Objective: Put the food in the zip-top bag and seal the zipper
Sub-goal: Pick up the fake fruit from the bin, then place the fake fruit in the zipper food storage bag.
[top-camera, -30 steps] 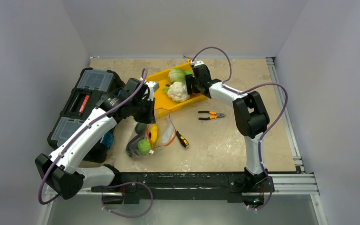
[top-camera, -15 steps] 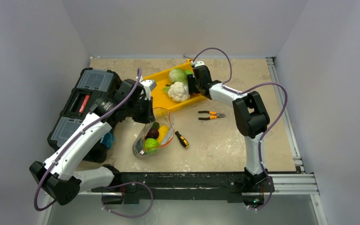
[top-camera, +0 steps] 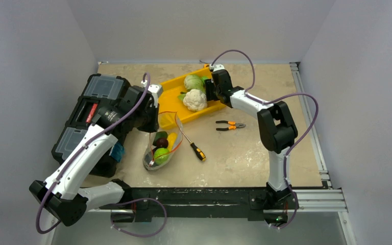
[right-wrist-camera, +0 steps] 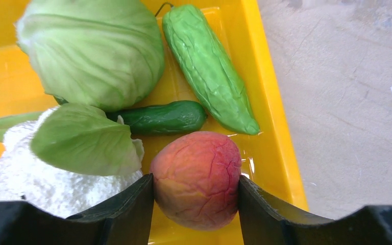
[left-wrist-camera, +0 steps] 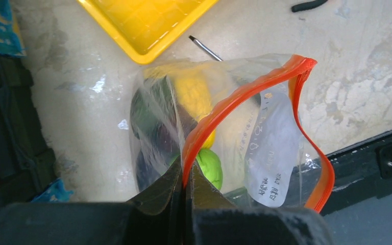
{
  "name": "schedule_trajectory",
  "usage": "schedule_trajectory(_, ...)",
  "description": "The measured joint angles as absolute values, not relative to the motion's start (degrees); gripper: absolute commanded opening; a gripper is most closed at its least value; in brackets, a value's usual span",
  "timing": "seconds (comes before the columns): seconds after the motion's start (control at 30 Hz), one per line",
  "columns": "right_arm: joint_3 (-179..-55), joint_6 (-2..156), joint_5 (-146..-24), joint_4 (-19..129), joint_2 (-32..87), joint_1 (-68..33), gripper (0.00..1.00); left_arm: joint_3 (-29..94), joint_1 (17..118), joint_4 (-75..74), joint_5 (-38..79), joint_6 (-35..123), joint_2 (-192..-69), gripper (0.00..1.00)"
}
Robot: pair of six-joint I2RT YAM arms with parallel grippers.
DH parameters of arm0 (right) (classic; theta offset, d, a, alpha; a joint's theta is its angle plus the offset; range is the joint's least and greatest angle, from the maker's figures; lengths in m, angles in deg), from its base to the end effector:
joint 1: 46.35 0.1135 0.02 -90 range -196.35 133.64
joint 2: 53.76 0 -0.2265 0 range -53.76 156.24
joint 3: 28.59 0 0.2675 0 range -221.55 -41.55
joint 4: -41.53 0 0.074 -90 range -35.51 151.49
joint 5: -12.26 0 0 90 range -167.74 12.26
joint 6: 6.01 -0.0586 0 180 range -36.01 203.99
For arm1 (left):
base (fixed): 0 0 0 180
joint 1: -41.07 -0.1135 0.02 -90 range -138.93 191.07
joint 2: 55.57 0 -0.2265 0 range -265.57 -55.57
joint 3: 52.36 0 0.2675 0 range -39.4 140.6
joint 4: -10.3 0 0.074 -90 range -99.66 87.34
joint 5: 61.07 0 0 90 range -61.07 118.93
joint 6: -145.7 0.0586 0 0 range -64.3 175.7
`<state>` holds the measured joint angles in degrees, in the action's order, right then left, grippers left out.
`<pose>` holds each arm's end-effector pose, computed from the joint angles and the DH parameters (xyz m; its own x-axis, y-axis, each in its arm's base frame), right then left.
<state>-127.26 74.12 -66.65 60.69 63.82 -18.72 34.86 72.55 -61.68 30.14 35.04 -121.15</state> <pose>0.4318 0.2133 0.1465 -0.5932 -0.1207 -0.7959 -0.2225 0.9748 0.0181 0.2221 -0.1345 0.3163 -0.7945 0.0729 -0.6029 0.2461 0.9462 -0.2100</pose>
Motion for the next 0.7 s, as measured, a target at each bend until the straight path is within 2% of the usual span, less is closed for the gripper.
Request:
schedule_trajectory(0.33,-127.2,74.1,-65.4,60.9,58.6,-18.7,0.00,37.4,71.9,-66.5,38.2,37.1,-119.4,0.00)
schedule_trajectory(0.7,-122.9,71.5,-66.0,63.9,51.7,-18.6,0.00,35.9,71.9,-62.6,30.1,35.5,-122.3,0.00)
